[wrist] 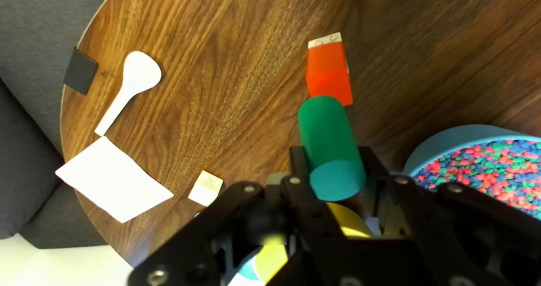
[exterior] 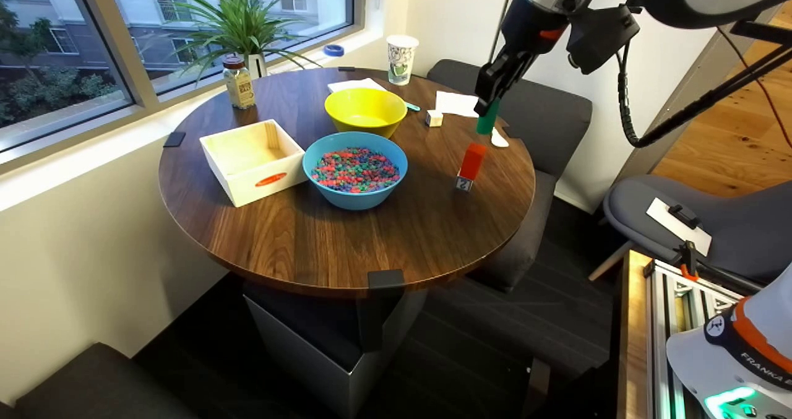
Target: Put the top most block on the table, then put the orange block on the white block, then put the green block on the orange block
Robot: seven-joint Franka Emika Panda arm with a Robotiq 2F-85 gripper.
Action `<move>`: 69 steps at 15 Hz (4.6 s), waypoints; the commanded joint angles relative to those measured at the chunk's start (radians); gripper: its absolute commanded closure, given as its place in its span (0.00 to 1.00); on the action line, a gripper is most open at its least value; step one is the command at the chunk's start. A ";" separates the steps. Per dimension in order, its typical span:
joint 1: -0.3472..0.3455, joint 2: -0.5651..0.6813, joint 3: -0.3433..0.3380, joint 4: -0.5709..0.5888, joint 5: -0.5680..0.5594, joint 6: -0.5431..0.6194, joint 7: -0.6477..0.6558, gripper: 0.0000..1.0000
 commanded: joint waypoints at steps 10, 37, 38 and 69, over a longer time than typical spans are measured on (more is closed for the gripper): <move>-0.049 -0.049 0.026 -0.087 0.004 0.057 0.140 0.92; -0.045 0.021 0.021 -0.075 0.092 0.118 0.162 0.92; -0.046 0.021 0.020 -0.074 0.092 0.117 0.161 0.92; -0.044 0.040 0.018 -0.051 0.092 0.088 0.112 0.08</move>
